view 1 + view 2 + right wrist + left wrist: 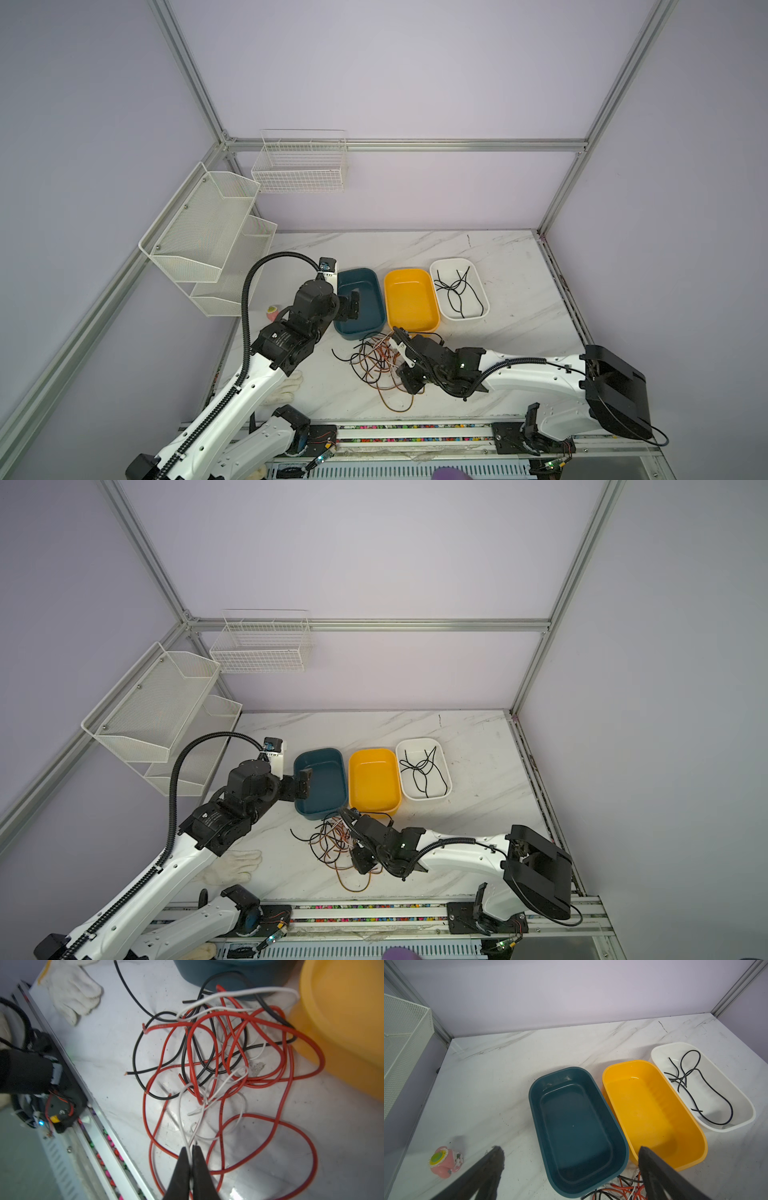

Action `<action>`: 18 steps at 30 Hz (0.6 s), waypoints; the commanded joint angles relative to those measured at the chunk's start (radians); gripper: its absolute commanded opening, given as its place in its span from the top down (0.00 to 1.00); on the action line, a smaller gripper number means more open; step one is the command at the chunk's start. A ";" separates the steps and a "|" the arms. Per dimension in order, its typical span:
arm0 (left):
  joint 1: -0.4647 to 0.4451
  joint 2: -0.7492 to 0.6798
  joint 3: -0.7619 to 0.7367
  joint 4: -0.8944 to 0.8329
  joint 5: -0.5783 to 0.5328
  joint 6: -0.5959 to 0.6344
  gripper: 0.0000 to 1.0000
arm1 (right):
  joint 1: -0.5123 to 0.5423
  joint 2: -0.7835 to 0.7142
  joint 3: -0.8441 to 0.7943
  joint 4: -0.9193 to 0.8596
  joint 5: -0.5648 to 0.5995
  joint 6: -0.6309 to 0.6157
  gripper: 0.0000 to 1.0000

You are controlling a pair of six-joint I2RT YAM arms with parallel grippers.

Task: Untangle the cables
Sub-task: 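Close the right gripper on a white cable strand in the bundle, then lift the white cable high out of the bundle with the right gripper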

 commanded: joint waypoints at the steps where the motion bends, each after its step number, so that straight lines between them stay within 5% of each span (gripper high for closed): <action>1: -0.002 0.000 -0.022 0.023 0.011 0.021 0.00 | 0.006 -0.080 0.049 -0.068 0.031 -0.028 1.00; 18: -0.002 0.006 -0.022 0.022 0.020 0.022 0.00 | 0.006 -0.378 0.302 -0.218 0.120 -0.130 1.00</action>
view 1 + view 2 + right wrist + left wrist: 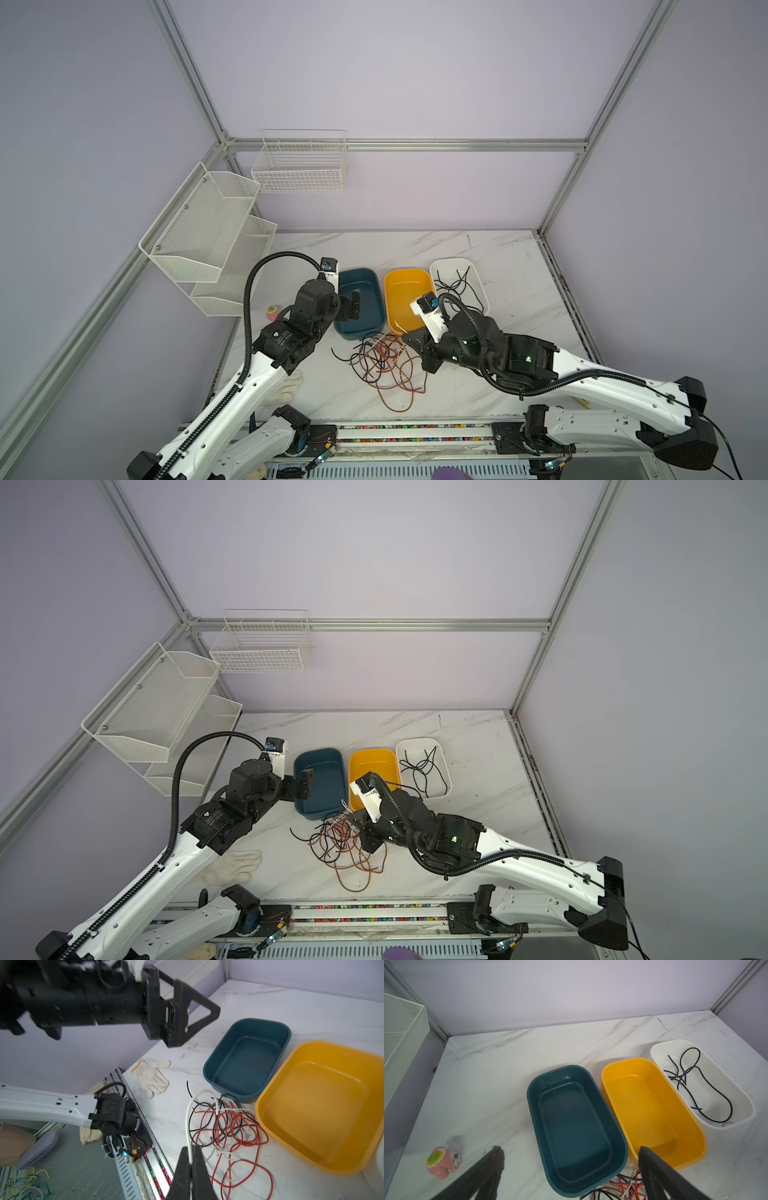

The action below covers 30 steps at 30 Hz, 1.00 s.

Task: Untangle the cables
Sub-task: 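Lift the white cable high out of the bundle with the right gripper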

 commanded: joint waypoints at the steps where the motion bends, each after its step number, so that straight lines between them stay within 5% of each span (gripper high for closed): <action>1: -0.003 -0.004 -0.022 0.023 0.010 0.022 0.00 | 0.006 -0.030 0.068 -0.046 0.052 -0.054 1.00; 16: -0.003 -0.003 -0.022 0.021 0.016 0.022 0.00 | 0.004 0.021 0.388 -0.022 0.328 -0.200 1.00; 24: -0.002 -0.007 -0.022 0.020 0.010 0.022 0.00 | -0.009 0.123 0.536 -0.023 0.367 -0.247 1.00; 30: -0.003 -0.030 -0.026 0.021 -0.021 0.022 0.00 | -0.216 0.192 0.537 0.010 0.141 -0.201 1.00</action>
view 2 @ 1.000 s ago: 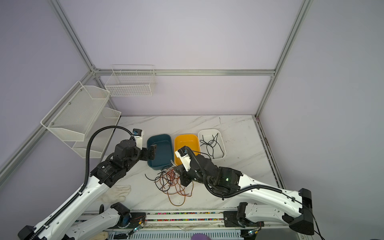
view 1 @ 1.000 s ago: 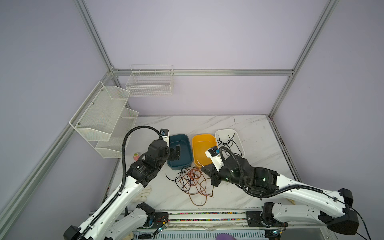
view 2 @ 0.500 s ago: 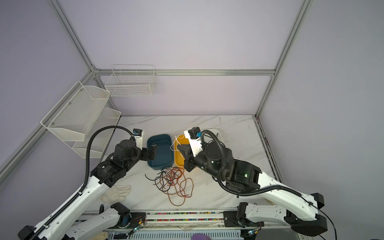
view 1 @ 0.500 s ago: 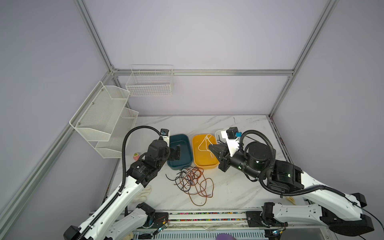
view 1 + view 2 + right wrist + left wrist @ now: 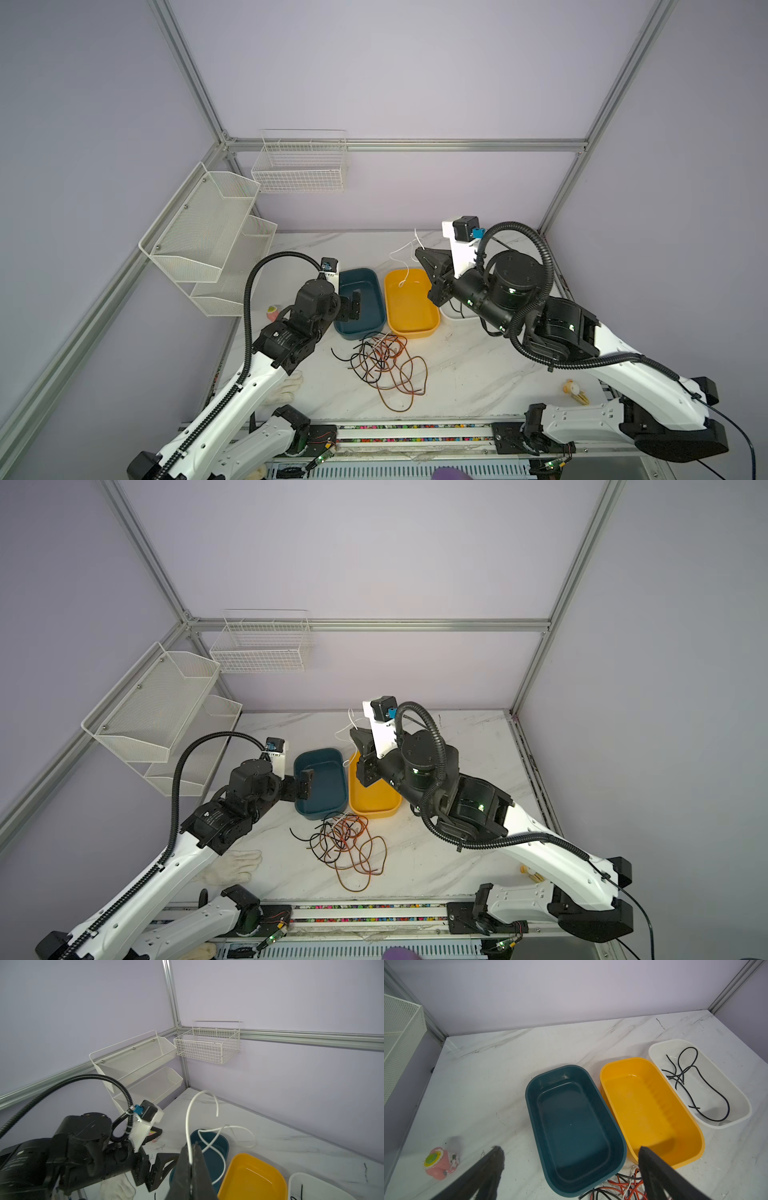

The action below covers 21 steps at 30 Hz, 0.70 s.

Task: Untangle the cables
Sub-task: 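Lift the white cable high out of the bundle with the right gripper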

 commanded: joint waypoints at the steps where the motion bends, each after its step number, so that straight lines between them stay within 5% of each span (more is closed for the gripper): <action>1: -0.003 -0.032 -0.028 0.022 -0.032 0.022 0.00 | -0.122 0.034 0.001 0.038 -0.146 0.017 1.00; 12: -0.004 -0.068 0.003 -0.102 -0.014 -0.047 0.00 | -0.215 0.129 0.005 0.154 -0.338 0.028 1.00; 21: -0.005 -0.166 -0.109 -0.143 -0.119 -0.110 0.00 | -0.234 0.222 -0.027 0.235 -0.466 0.052 1.00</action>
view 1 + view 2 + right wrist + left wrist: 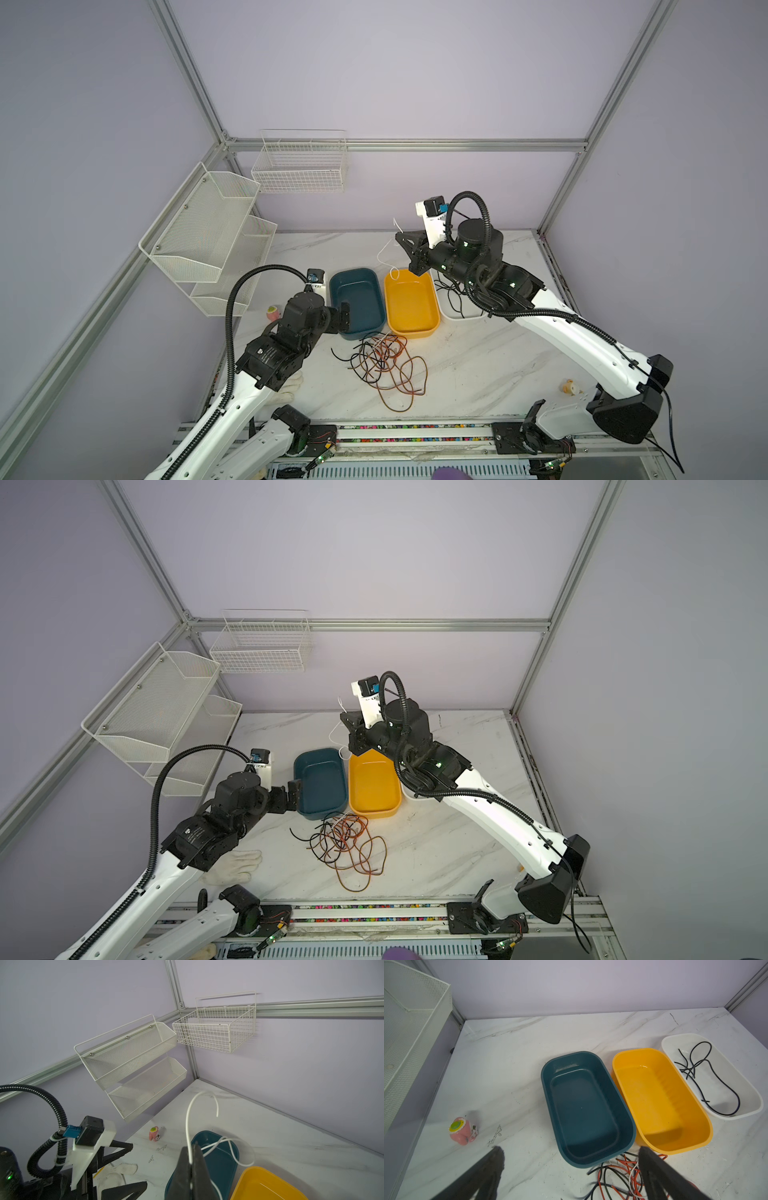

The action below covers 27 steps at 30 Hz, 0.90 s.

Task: Untangle the cables
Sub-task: 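Lift the white cable high out of the bundle with the right gripper, then carry the white cable over the teal tray and open the right gripper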

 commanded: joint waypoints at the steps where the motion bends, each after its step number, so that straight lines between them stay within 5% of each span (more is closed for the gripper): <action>1: -0.002 -0.018 -0.061 0.004 -0.067 -0.041 0.00 | -0.007 0.025 -0.021 0.070 -0.082 0.016 1.00; 27: 0.004 -0.033 -0.071 0.023 -0.151 -0.041 0.00 | -0.006 0.186 -0.161 0.246 -0.221 0.098 1.00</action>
